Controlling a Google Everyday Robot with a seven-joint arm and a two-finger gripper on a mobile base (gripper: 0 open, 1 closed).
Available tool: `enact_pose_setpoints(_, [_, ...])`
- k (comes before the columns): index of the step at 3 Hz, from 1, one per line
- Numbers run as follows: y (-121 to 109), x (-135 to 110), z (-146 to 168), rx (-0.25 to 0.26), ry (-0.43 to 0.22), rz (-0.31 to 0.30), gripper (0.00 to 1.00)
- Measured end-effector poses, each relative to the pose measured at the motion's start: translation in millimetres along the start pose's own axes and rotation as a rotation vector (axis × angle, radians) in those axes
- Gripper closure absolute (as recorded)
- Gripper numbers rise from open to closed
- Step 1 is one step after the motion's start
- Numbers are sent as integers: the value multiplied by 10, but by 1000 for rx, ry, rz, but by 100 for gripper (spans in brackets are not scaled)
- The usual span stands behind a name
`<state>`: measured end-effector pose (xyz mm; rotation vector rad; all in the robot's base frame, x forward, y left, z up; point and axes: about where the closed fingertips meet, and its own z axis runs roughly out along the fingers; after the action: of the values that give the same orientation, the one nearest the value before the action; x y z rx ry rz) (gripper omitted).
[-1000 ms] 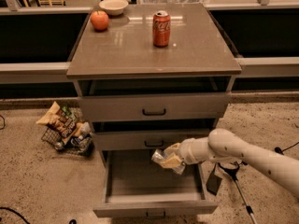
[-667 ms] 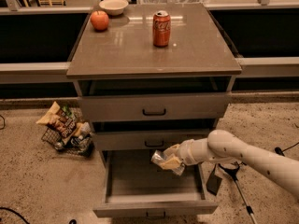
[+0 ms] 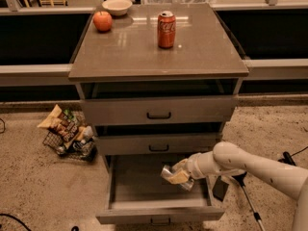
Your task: Place redbull can into bottom drawer
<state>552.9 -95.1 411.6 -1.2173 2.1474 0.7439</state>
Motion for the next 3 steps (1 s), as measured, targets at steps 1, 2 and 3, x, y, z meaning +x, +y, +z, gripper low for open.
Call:
enact_pose_setpoints(1, [-107, 556, 122, 12, 17, 85, 100])
enact_pose_setpoints(2, [-210, 1041, 265, 14, 12, 154, 100])
enact_pose_setpoints(3, [-334, 1430, 472, -8, 13, 214, 100])
